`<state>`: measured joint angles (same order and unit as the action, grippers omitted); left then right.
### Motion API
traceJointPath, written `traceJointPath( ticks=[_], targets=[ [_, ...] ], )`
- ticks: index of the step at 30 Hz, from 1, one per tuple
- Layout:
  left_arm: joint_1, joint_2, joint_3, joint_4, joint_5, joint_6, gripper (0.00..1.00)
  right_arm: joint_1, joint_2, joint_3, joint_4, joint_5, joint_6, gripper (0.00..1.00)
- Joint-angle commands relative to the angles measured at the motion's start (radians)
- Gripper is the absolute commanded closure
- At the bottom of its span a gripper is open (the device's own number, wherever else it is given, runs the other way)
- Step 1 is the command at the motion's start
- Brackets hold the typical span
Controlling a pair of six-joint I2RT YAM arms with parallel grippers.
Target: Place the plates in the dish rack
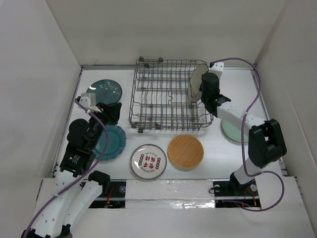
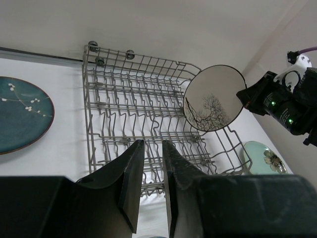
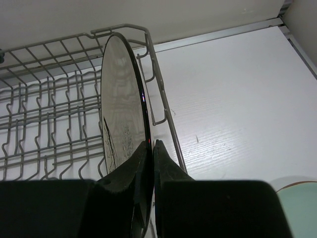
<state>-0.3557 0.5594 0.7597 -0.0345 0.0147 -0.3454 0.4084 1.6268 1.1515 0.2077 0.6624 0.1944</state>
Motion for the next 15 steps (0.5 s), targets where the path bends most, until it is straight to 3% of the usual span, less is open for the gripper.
traceJointPath(
  ticks=[1,15],
  targets=[
    [0.003,0.0,-0.008,0.053,0.01,0.008,0.81,-0.002,-0.053,0.085,0.142,0.071,-0.019,1.0],
    [0.003,0.0,-0.011,0.054,0.007,0.008,0.81,-0.002,-0.082,0.079,0.15,0.088,-0.049,1.0]
  ],
)
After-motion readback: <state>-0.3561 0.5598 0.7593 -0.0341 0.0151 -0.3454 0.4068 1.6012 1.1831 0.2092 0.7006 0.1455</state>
